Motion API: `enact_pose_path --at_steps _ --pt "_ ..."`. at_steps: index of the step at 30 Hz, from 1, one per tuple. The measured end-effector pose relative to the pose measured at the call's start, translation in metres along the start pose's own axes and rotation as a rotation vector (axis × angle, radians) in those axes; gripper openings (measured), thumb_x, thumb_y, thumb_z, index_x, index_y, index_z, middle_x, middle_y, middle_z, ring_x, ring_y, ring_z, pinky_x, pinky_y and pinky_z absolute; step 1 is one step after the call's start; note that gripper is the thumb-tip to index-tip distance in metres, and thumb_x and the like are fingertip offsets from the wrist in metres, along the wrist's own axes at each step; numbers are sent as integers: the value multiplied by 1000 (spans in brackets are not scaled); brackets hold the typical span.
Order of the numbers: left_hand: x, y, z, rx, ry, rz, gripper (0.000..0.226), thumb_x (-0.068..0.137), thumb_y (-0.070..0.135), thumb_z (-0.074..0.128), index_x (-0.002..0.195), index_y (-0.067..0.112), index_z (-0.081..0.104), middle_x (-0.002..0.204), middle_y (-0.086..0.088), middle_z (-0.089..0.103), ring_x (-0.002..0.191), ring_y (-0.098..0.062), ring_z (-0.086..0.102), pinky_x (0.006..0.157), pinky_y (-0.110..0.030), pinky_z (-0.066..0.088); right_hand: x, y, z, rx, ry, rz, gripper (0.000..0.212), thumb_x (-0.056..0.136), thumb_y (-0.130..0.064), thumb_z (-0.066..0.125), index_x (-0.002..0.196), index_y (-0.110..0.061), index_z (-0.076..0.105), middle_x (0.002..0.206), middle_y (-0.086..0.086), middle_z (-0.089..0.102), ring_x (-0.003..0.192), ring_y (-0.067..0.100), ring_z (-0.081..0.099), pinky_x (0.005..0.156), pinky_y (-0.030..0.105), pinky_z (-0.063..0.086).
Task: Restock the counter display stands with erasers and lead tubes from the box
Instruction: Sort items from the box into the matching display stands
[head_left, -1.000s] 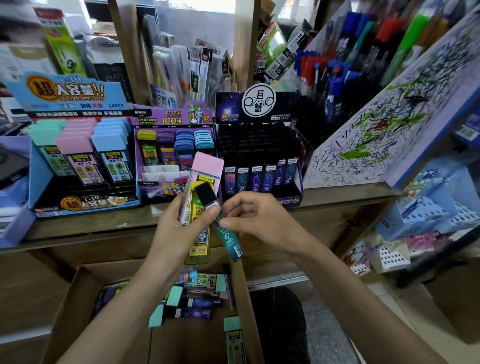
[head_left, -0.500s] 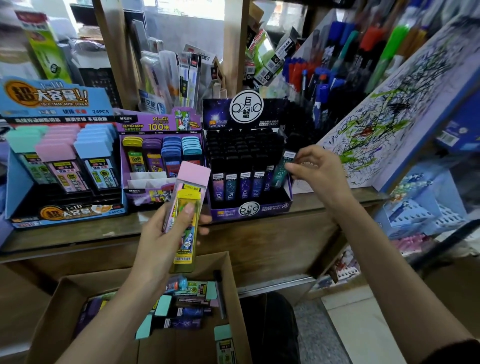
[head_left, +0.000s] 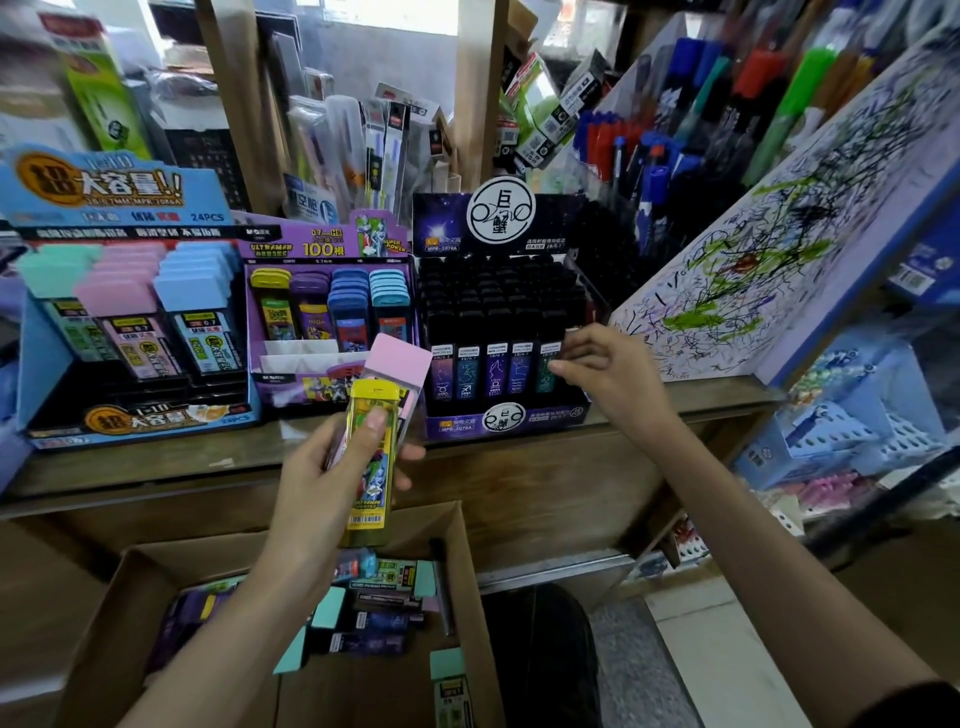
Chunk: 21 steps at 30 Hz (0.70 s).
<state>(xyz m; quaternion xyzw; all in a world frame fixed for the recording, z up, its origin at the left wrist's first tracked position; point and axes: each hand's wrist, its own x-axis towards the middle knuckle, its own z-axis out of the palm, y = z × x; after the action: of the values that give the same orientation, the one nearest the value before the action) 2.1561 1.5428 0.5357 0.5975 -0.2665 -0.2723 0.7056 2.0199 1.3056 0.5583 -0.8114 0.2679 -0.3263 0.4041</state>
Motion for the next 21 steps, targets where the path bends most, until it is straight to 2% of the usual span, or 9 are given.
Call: enact_pose_path --at_steps 3,8,12,14,16,18,21 --pt "-1 0 0 -14 2 2 31 83 44 55 102 22 66 85 -9 74 60 -13 65 55 -20 53 -1 3 5 -80 28 44 15 81 -14 70 87 -22 59 87 -4 64 84 11 65 74 20 55" --pt "-1 2 -1 -34 10 0 30 83 43 55 102 23 66 86 -10 74 62 -15 66 57 -22 55 -2 -2 8 -363 106 -4 11 83 -23 70 83 -16 62 75 -9 57 71 3 55 61 9 40" --pt "-3 4 -5 -44 16 4 29 81 46 57 100 27 67 86 -9 74 63 -15 67 56 -22 55 -11 -12 8 -524 166 -46 15 86 -26 67 84 -12 62 82 -2 56 72 10 53 66 18 43" --pt "-3 6 -7 -49 18 10 30 80 47 57 101 26 67 86 -10 74 62 -15 67 56 -22 54 -20 -25 11 -464 212 -121 12 88 -24 64 83 -13 61 80 -4 54 69 6 51 65 17 41" --pt "-3 8 -8 -55 22 16 32 81 46 57 101 24 66 86 -11 74 61 -17 66 56 -23 54 -29 -45 18 -248 166 -159 9 89 -23 63 81 -18 60 75 -7 55 68 3 51 61 12 40" --pt "-5 11 -9 -63 26 17 32 80 46 56 100 23 67 85 -11 74 60 -17 66 57 -23 54 -40 -66 36 -34 10 -121 8 87 -26 64 80 -24 61 73 -8 59 68 2 55 61 15 45" --pt "-8 16 -11 -127 50 -2 28 77 46 57 91 27 73 84 -10 74 65 -18 69 58 -23 55 -56 -86 77 140 -240 4 13 79 -36 70 83 -27 61 79 -6 62 77 17 60 69 33 52"
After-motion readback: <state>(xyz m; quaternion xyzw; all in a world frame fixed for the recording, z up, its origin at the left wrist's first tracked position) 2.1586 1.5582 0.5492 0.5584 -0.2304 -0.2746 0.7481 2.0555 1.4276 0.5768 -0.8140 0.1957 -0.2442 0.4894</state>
